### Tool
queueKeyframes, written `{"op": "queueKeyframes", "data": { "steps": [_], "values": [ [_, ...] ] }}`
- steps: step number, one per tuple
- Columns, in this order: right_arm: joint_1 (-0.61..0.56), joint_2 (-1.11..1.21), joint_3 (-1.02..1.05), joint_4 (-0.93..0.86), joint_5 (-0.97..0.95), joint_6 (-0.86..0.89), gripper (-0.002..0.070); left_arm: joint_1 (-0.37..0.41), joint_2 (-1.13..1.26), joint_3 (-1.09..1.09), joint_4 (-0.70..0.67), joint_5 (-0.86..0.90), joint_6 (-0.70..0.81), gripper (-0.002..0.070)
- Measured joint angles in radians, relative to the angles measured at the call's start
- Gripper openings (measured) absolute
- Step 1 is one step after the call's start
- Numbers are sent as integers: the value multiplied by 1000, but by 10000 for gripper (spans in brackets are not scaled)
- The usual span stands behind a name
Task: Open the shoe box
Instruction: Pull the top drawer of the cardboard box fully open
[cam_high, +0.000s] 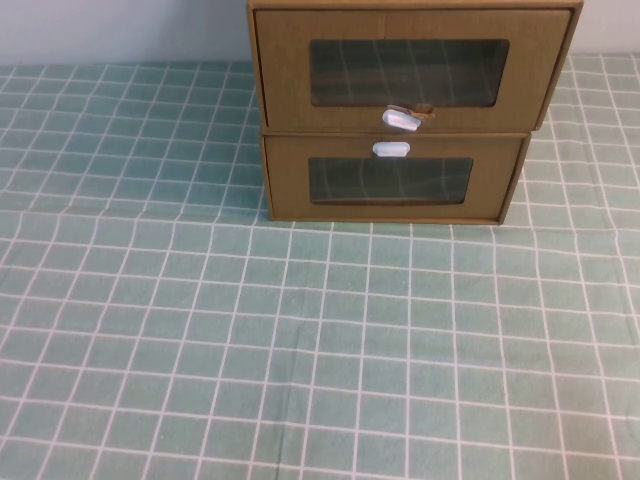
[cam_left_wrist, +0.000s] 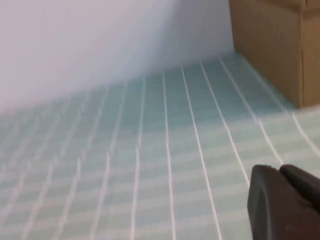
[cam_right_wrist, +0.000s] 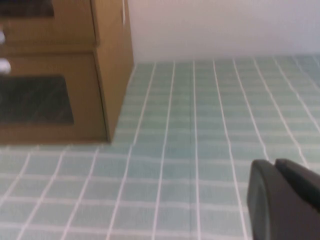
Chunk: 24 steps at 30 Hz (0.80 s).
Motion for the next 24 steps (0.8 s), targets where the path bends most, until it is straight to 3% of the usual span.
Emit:
{"op": "queueKeyframes", "data": {
  "steps": [8,18,24],
  "values": [
    [0,0,0,0,-339,0,-14,0,0,1,2,-310,0,-5],
    [0,0,0,0,-486,0,-14,0,0,1,2,-424,-42,-5],
    [0,-1,0,9,-834,0,-14,0,0,1,2,-850,-163,-5]
  ]
}}
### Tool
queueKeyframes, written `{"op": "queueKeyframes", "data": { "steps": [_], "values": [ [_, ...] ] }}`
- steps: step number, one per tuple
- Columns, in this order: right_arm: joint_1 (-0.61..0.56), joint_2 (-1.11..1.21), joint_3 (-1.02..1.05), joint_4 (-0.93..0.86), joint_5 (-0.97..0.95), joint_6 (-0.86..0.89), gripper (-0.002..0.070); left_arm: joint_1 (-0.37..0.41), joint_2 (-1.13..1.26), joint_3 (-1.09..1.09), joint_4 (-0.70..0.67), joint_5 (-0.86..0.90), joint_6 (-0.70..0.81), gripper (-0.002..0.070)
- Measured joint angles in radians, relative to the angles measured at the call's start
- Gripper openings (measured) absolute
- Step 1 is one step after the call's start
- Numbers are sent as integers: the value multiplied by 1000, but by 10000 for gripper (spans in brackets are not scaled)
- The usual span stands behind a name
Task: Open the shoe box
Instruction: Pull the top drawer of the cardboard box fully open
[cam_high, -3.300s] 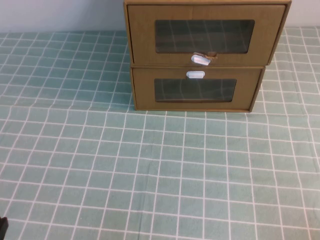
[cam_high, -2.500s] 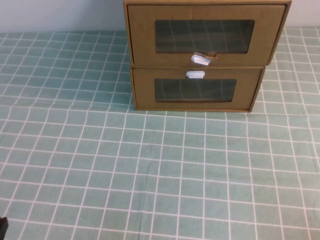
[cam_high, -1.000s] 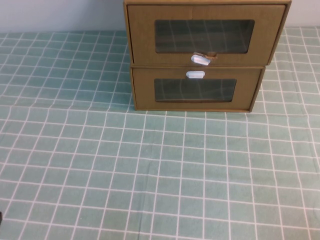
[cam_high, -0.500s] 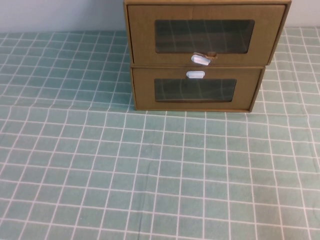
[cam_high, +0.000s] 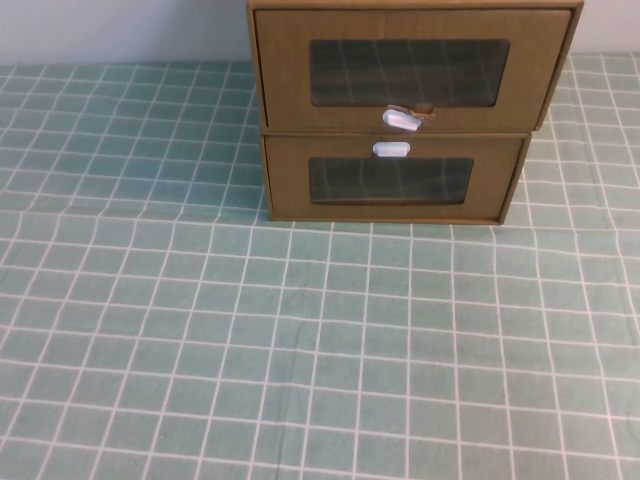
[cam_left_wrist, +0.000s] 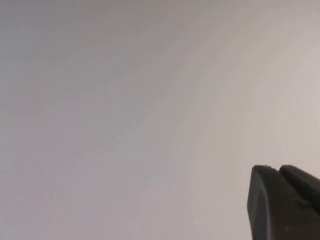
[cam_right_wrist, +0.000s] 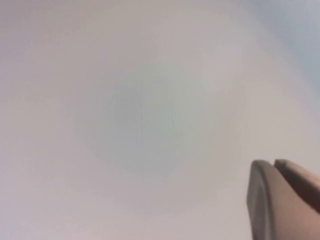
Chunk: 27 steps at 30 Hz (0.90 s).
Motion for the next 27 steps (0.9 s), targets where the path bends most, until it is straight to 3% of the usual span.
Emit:
{"op": "queueKeyframes", "data": {
  "steps": [2,5,14,21,27],
  "values": [
    [0,-4,-8,20,-97,11,-14,0,-2,-23,-13,-80,-14,-5],
    [0,-6,-92,50,-94,64,-14,0,-2,-117,-38,-66,-16,-5],
    [0,104,-621,62,183,298,-13,0,110,-528,-51,210,-10,-5],
    [0,376,-1009,-52,673,314,-13,0,395,-838,-51,549,-12,-5],
    [0,610,-1173,-65,1184,303,-13,0,680,-1095,-51,1032,-24,-5]
  ]
}}
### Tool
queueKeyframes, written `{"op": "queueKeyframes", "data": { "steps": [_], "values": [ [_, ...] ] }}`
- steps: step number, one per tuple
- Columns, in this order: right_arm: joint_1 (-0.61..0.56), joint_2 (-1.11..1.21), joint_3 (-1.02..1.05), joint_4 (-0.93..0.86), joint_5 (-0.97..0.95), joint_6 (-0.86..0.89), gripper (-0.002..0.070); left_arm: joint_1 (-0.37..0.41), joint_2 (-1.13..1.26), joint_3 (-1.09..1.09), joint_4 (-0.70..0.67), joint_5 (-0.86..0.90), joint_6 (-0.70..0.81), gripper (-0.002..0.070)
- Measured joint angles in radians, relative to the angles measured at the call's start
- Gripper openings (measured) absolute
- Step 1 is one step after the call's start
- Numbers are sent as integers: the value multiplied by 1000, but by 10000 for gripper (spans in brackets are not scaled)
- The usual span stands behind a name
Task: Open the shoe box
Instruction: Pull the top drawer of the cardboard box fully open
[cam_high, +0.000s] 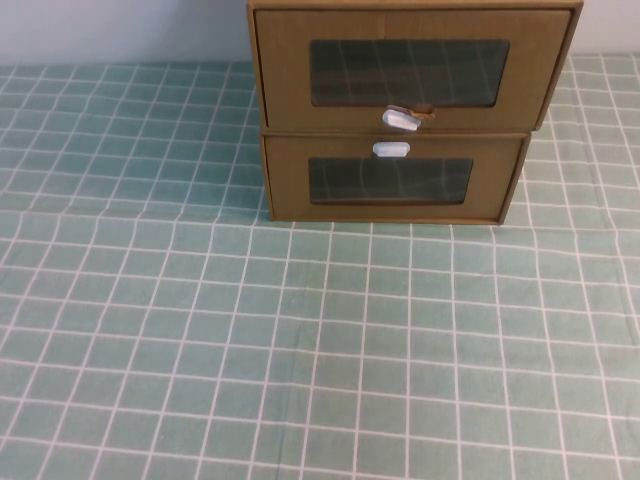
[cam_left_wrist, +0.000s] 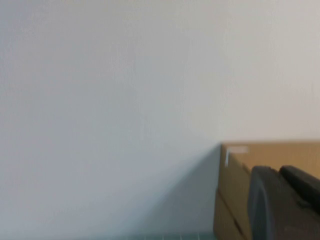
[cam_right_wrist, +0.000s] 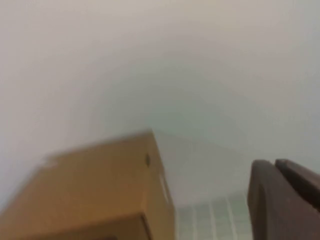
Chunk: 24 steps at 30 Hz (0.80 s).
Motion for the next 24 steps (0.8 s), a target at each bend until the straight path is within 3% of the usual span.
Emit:
{"op": "queueKeyframes", "data": {
  "steps": [5,12,19,24],
  "values": [
    [4,150,-4,-2,239,-239,-13,0,189,-58,0,138,-2,-5],
    [4,285,-4,142,321,-376,-13,-15,371,-66,-100,45,36,-5],
    [53,410,-4,634,401,-1052,-13,-109,577,-237,-212,205,231,-5],
    [122,498,-4,872,475,-1389,-13,-130,772,-458,-449,307,490,-5]
  ]
}}
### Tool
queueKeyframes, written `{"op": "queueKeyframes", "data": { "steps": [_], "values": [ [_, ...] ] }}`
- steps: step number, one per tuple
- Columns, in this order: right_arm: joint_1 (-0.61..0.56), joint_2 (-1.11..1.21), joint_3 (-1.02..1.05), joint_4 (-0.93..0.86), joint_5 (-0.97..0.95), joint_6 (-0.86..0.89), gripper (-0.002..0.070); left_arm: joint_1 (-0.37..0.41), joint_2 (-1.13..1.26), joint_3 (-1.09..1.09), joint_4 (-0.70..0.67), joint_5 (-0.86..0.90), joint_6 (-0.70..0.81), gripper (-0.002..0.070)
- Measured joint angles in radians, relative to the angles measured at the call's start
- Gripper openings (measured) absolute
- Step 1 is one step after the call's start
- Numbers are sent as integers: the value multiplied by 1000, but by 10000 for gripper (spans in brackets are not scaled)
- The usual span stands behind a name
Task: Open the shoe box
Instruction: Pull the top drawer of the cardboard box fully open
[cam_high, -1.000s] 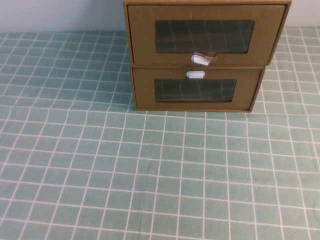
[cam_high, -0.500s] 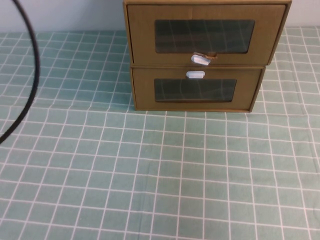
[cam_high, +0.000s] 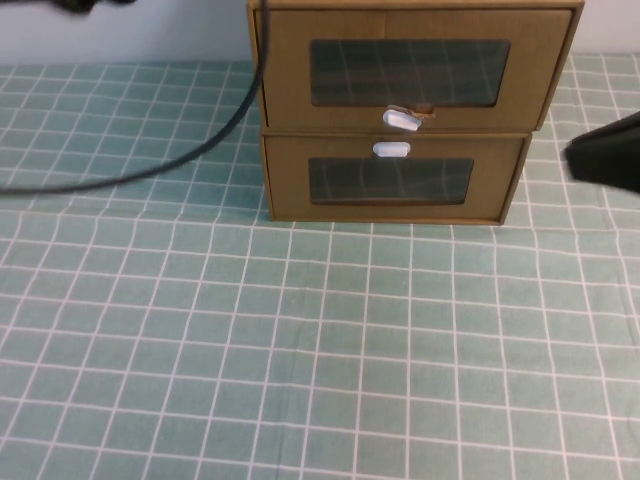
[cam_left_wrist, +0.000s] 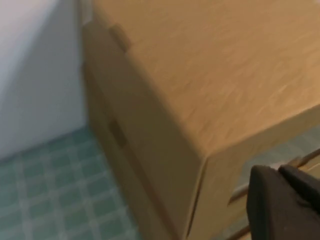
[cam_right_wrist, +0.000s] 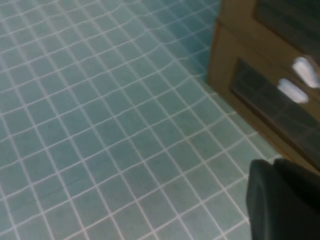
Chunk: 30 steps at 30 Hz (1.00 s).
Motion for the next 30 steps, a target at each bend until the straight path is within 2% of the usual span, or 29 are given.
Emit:
{"op": "queueKeyframes", "data": {
  "steps": [5,9,15,20,22,25,30],
  "values": [
    [98,75,0,20,38,-122,-13,0,197,-264,-260,114,282,-5],
    [160,136,0,34,86,-162,-13,-12,395,-479,-395,227,346,-5],
    [174,199,0,130,102,-183,-13,-81,644,-751,-378,341,361,-5],
    [174,238,0,149,142,-192,-13,-126,751,-844,-318,373,330,-5],
    [174,244,0,112,142,-207,-13,-128,758,-855,-320,375,308,-5],
    [174,244,0,-40,52,-176,-13,-128,770,-862,-322,384,289,-5],
    [174,249,-10,-441,-134,-55,-13,-128,772,-870,-318,395,269,-5]
  ]
}}
